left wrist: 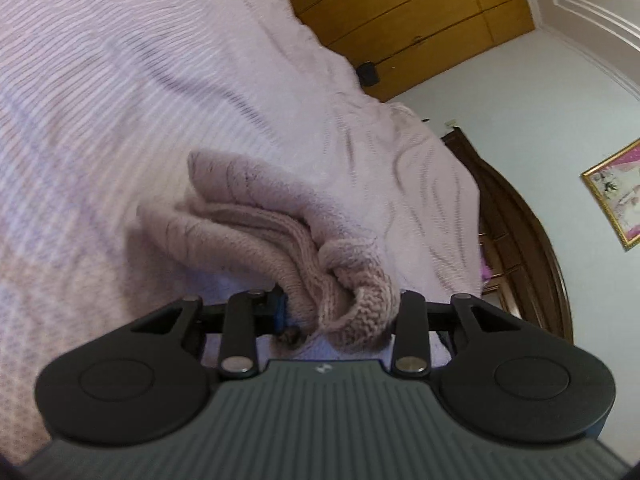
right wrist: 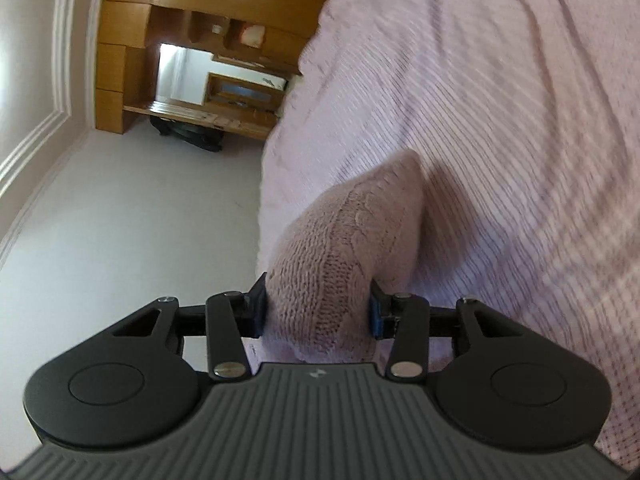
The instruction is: Fold small clothes
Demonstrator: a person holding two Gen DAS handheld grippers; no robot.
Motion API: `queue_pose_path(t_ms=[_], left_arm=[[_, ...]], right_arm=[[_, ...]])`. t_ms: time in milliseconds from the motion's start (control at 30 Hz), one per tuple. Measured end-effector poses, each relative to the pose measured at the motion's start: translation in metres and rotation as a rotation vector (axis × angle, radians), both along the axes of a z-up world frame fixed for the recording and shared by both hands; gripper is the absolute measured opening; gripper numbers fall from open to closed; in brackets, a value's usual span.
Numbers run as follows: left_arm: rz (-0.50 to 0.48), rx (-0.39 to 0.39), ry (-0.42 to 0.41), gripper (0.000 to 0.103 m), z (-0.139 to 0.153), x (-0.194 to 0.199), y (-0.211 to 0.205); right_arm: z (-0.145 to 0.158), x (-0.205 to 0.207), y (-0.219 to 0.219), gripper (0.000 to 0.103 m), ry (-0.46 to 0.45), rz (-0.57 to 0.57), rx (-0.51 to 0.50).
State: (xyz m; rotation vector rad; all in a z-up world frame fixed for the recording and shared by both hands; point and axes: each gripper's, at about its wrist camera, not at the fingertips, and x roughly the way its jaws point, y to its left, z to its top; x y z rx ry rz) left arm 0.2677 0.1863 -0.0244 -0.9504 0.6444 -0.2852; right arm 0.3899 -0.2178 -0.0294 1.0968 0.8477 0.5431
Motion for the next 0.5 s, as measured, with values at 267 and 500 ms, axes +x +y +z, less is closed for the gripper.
queue_pose_path(t_ms=[267, 500], left_arm=[[-0.018, -0.023, -0.07, 0.037, 0.059, 0.074, -0.037], [-0.079, 0.027, -0.185, 0.037, 0.089, 0.124, -0.066]], right_arm=[[0.06, 0.054, -0.034, 0.05, -0.086, -0.06, -0.01], [0.077, 0.089, -0.07, 0.05, -0.215, -0.123, 0.011]])
